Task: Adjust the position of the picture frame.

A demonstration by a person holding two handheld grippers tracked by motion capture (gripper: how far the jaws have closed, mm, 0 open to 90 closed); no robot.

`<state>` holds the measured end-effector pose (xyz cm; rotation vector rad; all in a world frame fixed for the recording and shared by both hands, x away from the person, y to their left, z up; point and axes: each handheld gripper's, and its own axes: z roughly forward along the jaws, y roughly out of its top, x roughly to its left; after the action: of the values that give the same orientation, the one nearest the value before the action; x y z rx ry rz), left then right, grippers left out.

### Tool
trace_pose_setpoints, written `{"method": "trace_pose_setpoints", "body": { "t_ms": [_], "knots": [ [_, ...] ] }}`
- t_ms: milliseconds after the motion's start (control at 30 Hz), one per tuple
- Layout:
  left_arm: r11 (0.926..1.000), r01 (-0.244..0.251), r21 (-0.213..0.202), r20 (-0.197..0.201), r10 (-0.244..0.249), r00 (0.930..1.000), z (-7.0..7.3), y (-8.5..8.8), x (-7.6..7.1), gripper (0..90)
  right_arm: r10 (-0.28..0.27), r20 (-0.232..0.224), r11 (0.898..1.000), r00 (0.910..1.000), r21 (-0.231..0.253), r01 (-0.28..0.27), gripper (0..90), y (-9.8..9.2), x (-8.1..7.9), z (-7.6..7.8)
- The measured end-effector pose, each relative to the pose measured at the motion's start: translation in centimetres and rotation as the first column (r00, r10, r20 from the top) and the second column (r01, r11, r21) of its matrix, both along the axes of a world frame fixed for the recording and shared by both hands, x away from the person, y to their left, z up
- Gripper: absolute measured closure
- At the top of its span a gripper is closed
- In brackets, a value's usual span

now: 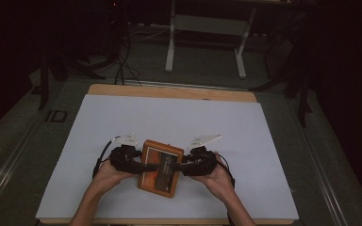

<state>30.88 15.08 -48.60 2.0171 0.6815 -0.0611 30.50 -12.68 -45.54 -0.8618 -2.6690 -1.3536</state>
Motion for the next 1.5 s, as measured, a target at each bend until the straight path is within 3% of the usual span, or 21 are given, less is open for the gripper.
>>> {"method": "trace_pose_setpoints", "body": {
  "t_ms": [133,333,400,467,600,800,1167,1367,1500],
  "knots": [
    [0.9999,-0.004,-0.011,0.014,0.004,0.9999,0.1,0.5,-0.7,50.1,-0.016,-0.011,0.999,0.9998,0.042,0.017,61.4,-0.4,-0.1,-0.3],
    [0.9973,-0.01,-0.073,-0.004,0.01,0.9999,0.2,1.3,-1.5,58.0,-0.021,-0.049,0.995,0.9986,0.094,0.025,61.9,-0.7,-0.1,-0.3],
    [0.9969,-0.011,-0.077,0.011,0.011,0.9999,0.4,1.1,-1.6,59.9,-0.02,-0.057,0.992,0.9982,0.121,0.027,61.9,-1.0,0.0,-0.1],
    [0.9972,-0.021,-0.072,0.012,0.022,0.9997,0.6,0.7,-1.6,60.5,-0.026,-0.041,0.992,0.9988,0.122,0.03,60.8,-1.2,0.2,0.3],
    [0.9929,-0.032,-0.115,0.014,0.034,0.9993,0.7,-0.2,-1.0,61.8,-0.046,-0.017,0.991,0.9988,0.127,0.048,59.6,-1.9,0.7,1.0],
    [0.9873,-0.075,-0.14,0.004,0.076,0.9971,0.8,-1.9,0.1,61.8,-0.083,0.007,0.988,0.9965,0.129,0.082,57.4,-3.4,2.0,1.6],
    [0.9812,-0.136,-0.137,-0.027,0.134,0.9907,0.3,-4.8,2.7,58.2,-0.17,-0.012,0.976,0.9853,0.139,0.17,55.8,-5.7,4.3,1.1],
    [0.9787,-0.171,-0.113,-0.059,0.165,0.9845,-0.4,-5.3,3.5,55.2,-0.203,-0.046,0.97,0.9781,0.126,0.207,55.7,-5.8,5.0,0.3],
    [0.9735,-0.21,-0.091,-0.056,0.205,0.9771,-0.6,-5.8,3.9,51.2,-0.232,-0.028,0.967,0.9723,0.097,0.234,54.8,-5.4,5.3,0.0]
  ]
}}
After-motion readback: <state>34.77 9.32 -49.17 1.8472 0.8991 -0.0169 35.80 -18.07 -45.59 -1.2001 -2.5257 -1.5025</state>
